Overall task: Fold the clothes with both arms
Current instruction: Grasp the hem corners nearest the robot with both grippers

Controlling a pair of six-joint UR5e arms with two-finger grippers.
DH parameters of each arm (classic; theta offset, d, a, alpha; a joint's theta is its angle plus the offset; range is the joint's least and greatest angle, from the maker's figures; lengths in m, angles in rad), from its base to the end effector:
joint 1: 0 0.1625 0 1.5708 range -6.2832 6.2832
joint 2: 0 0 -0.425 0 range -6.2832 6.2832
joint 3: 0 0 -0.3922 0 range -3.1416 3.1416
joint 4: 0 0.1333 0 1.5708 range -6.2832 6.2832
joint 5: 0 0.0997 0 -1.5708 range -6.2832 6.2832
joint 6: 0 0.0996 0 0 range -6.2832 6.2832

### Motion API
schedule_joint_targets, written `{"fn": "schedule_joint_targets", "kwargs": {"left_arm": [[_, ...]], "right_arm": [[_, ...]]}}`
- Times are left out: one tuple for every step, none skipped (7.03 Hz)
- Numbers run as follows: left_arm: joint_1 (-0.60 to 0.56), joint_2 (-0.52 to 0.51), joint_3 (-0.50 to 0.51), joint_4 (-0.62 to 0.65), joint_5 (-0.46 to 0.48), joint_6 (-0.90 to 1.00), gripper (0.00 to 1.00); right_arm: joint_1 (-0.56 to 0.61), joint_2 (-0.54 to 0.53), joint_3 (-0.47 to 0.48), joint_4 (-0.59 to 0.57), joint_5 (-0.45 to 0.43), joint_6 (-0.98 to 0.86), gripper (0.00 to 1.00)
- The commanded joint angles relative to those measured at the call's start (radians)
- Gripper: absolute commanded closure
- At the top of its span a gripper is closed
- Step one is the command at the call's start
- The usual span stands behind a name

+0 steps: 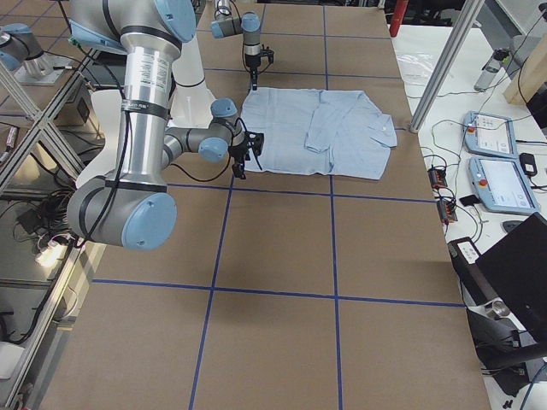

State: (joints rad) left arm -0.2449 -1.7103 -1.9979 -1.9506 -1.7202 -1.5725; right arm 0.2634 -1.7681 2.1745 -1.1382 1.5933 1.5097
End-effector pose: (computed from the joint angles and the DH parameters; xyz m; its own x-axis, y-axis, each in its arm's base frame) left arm 0.4837 -0.2430 0.3495 0.5670 -0.1434 -0.8112 0.1236 0.9884 -0.0884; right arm -0.3691 -0.2353 0.4166 0.6589 0.1144 0.7435 -0.2043 0.9784 0.0304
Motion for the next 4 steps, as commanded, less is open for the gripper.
{"fn": "schedule_joint_targets", "kwargs": {"left_arm": [[-0.001,0.0,-0.01,-0.001,0.002,-0.006,1.0],[-0.001,0.0,-0.015,-0.002,0.004,-0.006,1.0],[-0.001,0.0,-0.025,-0.002,0.004,-0.006,1.0],[-0.001,0.0,-0.025,-0.002,0.004,-0.006,1.0]], "right_arm": [[-0.068,0.03,-0.033,0.041,-0.1,0.105,0.02],[-0.078,0.073,-0.068,0.041,-0.123,0.124,0.04],[-0.088,0.106,-0.099,0.041,-0.151,0.125,0.04],[-0.105,0.113,-0.107,0.041,-0.177,0.127,0.08]]}}
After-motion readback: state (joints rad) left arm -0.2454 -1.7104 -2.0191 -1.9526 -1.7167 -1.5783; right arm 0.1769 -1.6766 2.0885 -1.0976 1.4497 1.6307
